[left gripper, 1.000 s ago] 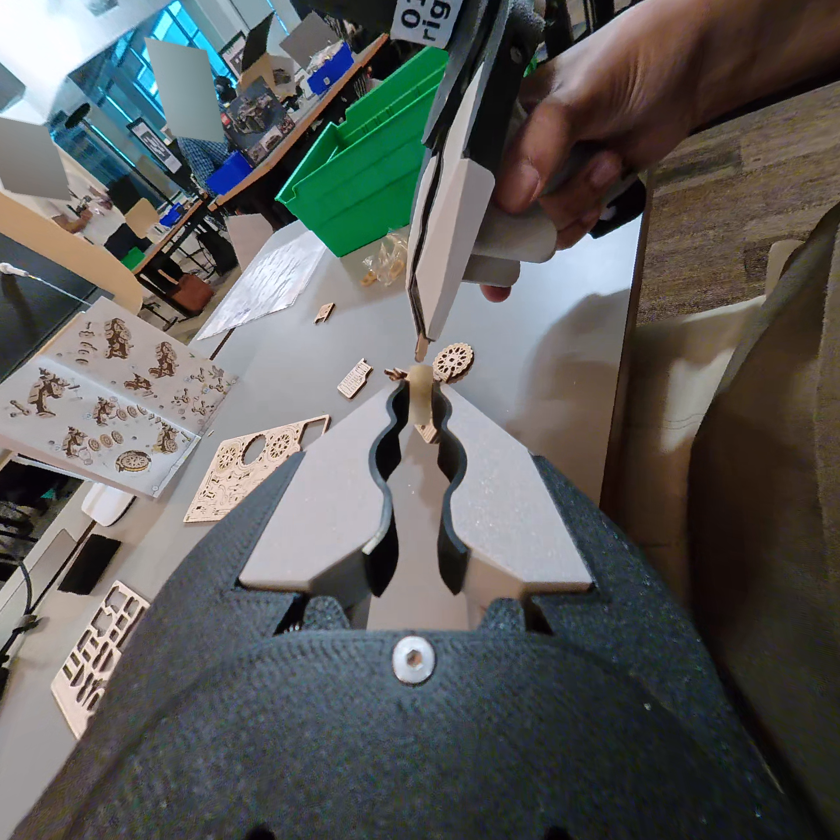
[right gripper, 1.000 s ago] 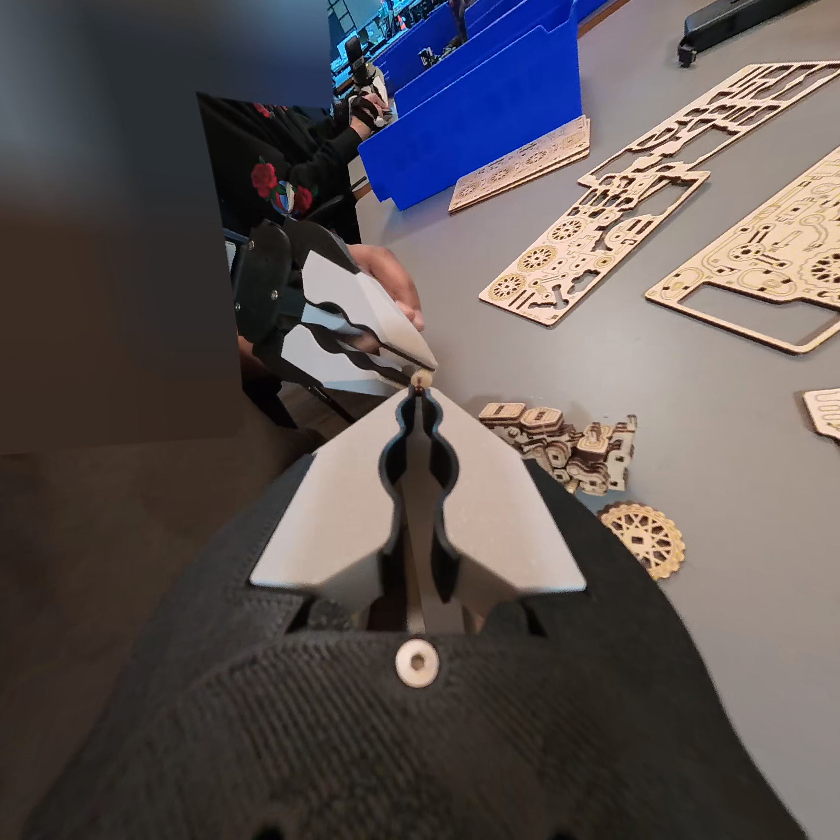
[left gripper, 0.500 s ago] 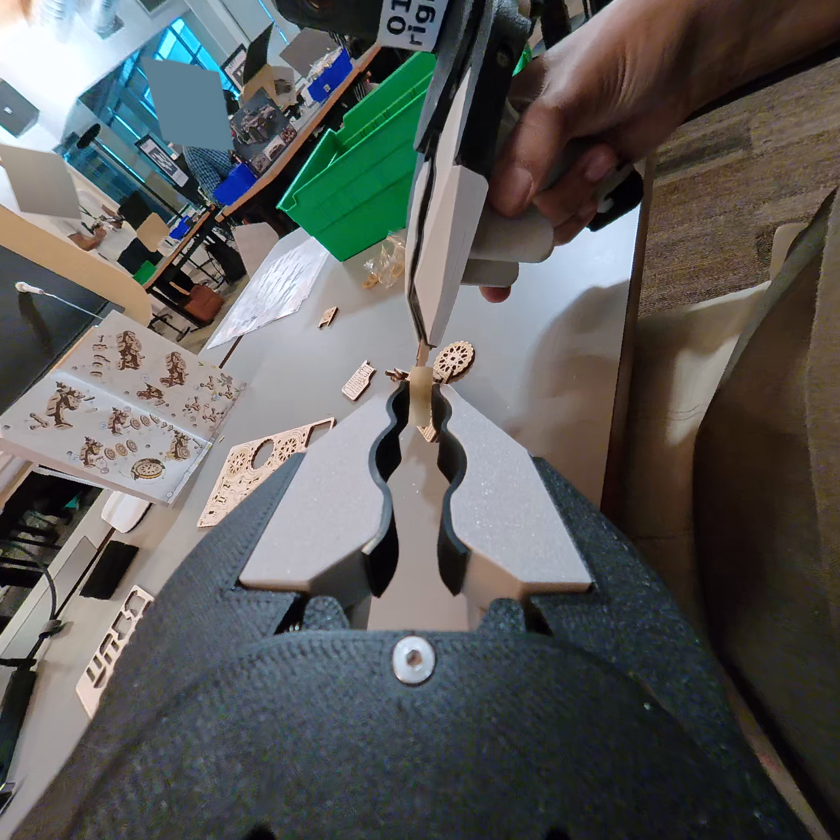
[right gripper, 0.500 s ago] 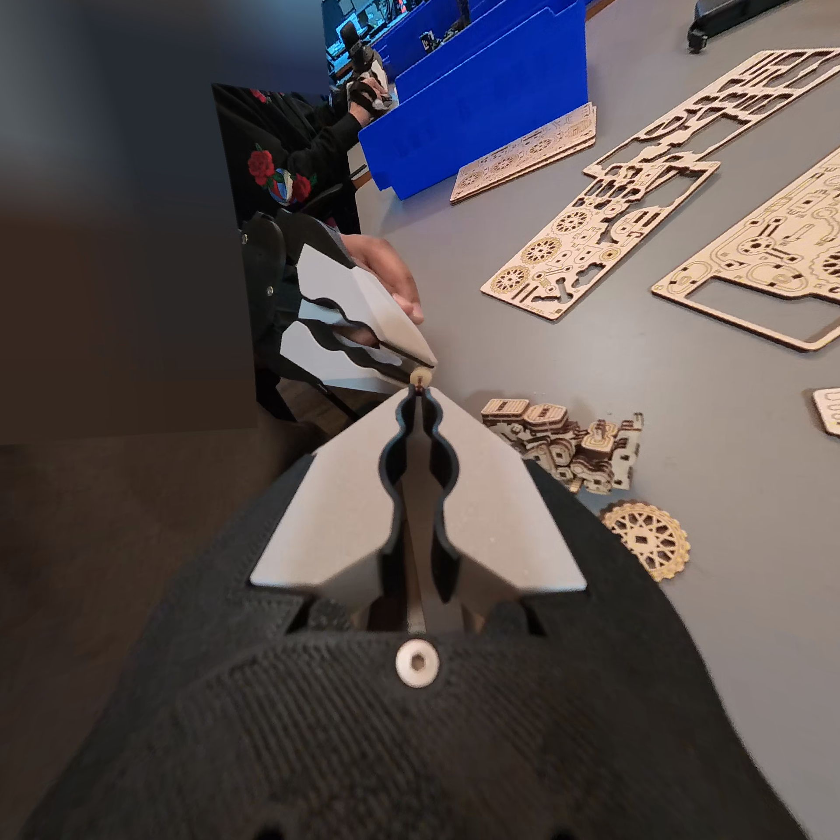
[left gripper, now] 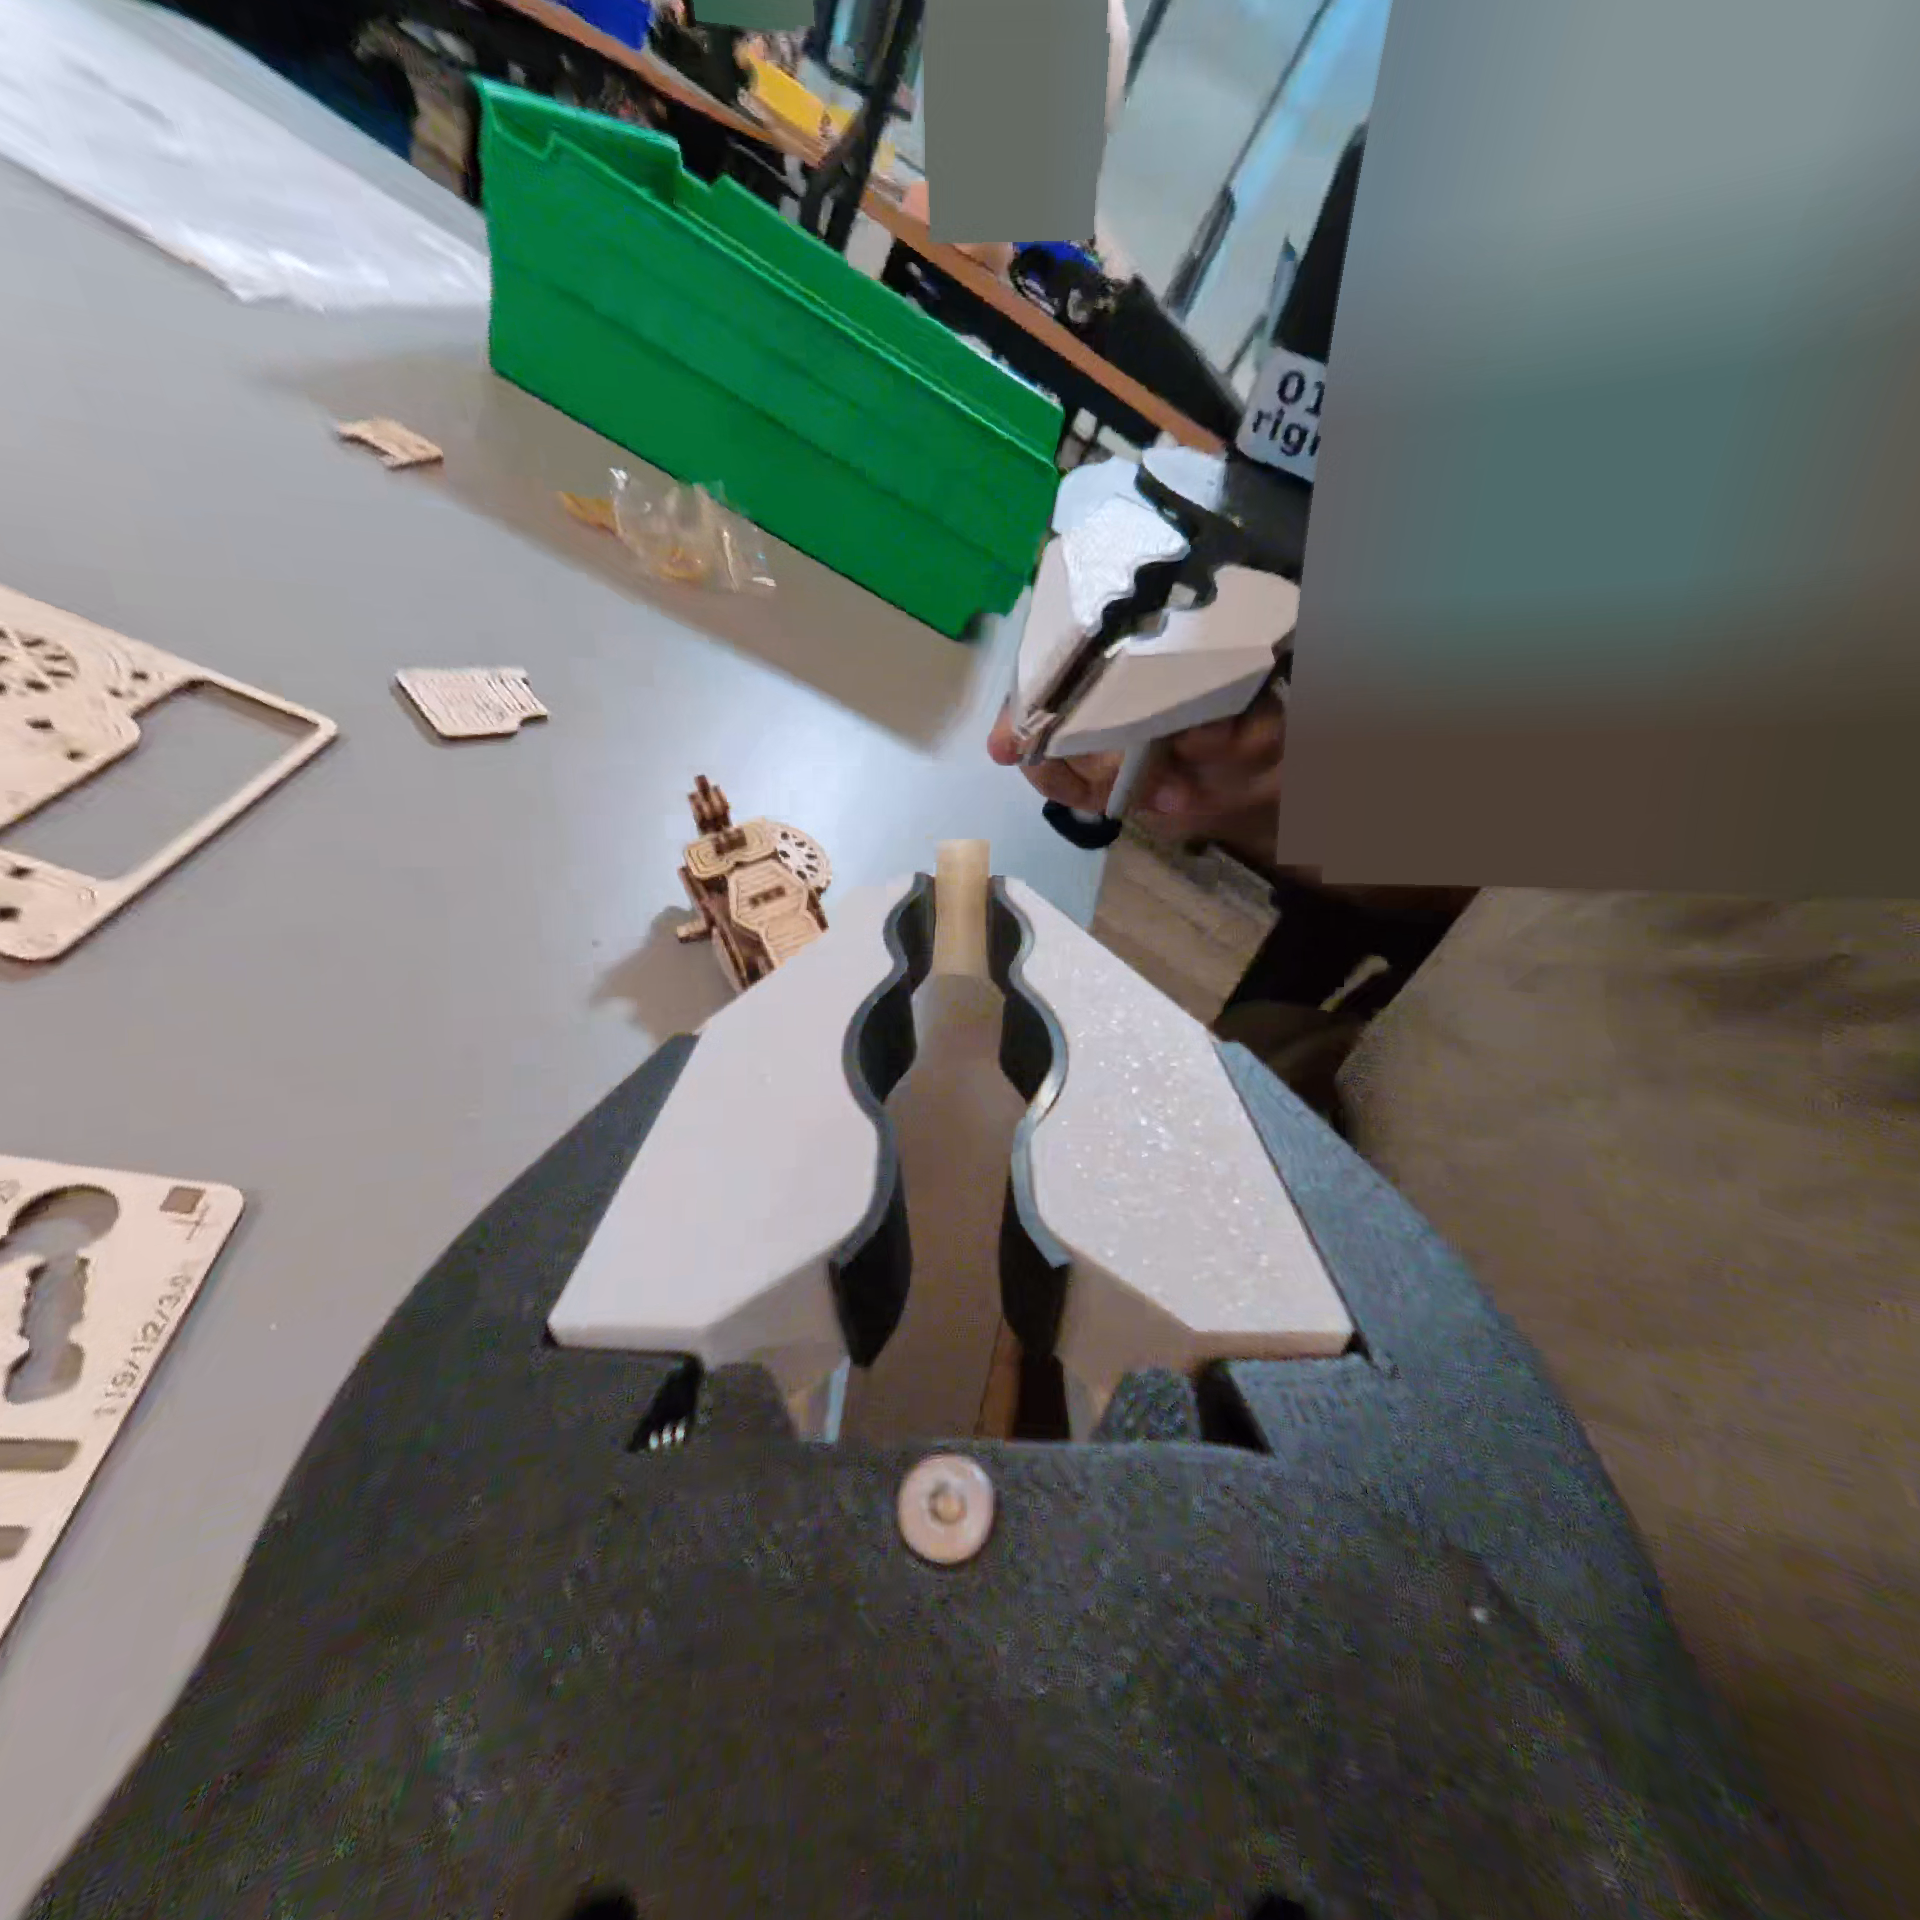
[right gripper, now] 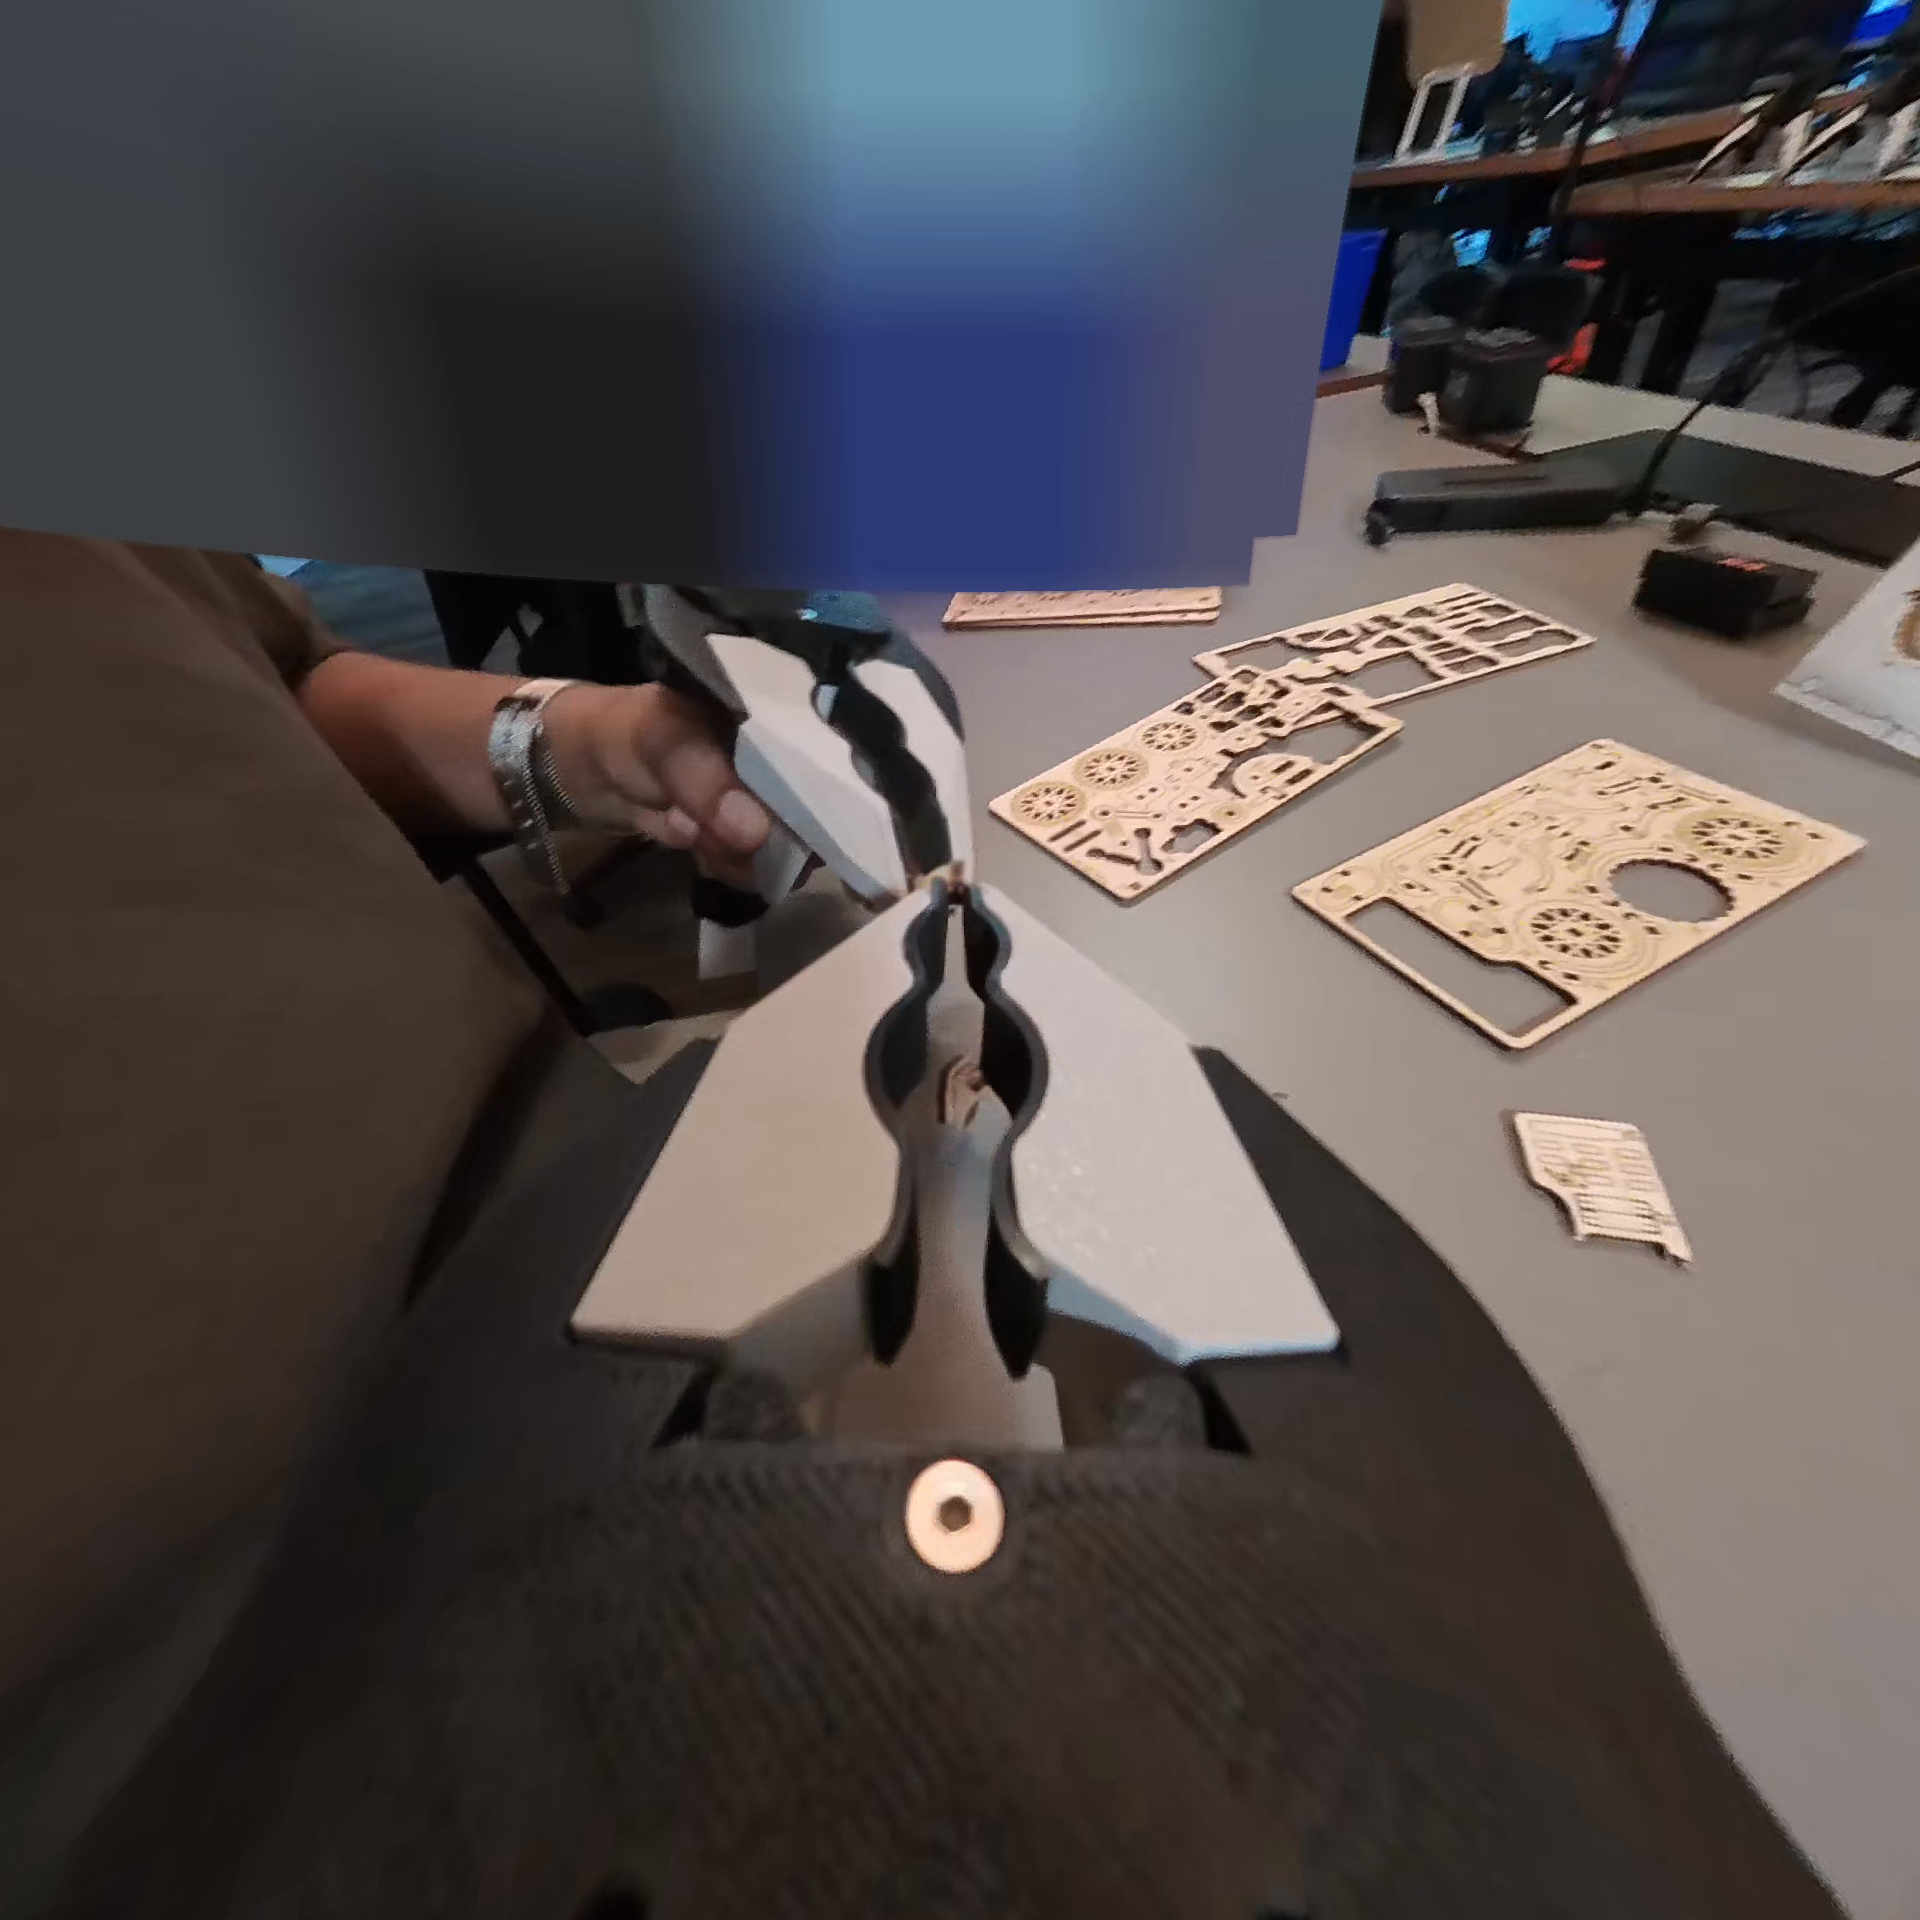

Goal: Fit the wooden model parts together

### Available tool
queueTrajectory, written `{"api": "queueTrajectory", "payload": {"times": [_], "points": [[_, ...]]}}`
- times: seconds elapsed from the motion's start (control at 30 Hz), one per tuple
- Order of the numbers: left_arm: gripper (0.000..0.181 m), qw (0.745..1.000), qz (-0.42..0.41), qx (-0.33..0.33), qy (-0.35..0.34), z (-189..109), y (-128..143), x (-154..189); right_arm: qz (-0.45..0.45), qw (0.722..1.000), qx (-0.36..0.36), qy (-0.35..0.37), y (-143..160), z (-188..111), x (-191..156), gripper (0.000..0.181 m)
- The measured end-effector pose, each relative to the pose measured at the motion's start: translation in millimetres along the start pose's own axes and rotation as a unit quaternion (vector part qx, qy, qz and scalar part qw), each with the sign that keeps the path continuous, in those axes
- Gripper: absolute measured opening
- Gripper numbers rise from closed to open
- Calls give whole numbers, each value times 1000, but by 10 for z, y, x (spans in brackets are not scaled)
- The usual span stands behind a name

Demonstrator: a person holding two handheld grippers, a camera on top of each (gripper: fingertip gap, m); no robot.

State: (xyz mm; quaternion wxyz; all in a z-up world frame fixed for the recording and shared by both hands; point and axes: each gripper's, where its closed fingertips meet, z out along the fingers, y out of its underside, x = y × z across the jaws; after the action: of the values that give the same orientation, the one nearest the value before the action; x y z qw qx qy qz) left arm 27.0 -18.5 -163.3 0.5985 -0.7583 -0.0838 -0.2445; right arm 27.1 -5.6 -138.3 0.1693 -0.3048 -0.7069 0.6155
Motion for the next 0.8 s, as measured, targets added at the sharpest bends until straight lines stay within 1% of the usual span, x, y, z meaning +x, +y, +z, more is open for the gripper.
{"api": "queueTrajectory", "payload": {"times": [0.03, 0.1, 0.17, 0.27, 0.43, 0.53, 0.63, 0.8], "points": [[8, 1000, 5, -14, 7, -7, 37, 1, 1, 1000, -7, -10, 13, 7, -26, 0], [8, 998, 59, -34, 6, -20, 85, 26, -4, 999, -27, -35, 59, 16, -90, 0], [8, 992, 110, -56, 17, -14, 139, 114, -28, 997, -53, -50, 137, 24, -146, 0], [8, 984, 153, -88, 26, 12, 267, 190, -65, 992, -79, -67, 204, 42, -255, 0], [8, 978, 178, -103, 28, 43, 305, 285, -99, 986, -109, -81, 277, 47, -395, 1], [8, 965, 225, -133, -3, 52, 388, 253, -103, 984, -118, -83, 339, -1, -395, 0], [9, 949, 265, -166, -33, 34, 516, 135, -82, 986, -120, -87, 405, -41, -340, 0], [9, 948, 274, -161, -24, 38, 517, 161, -89, 983, -132, -89, 473, -33, -356, 0]]}}
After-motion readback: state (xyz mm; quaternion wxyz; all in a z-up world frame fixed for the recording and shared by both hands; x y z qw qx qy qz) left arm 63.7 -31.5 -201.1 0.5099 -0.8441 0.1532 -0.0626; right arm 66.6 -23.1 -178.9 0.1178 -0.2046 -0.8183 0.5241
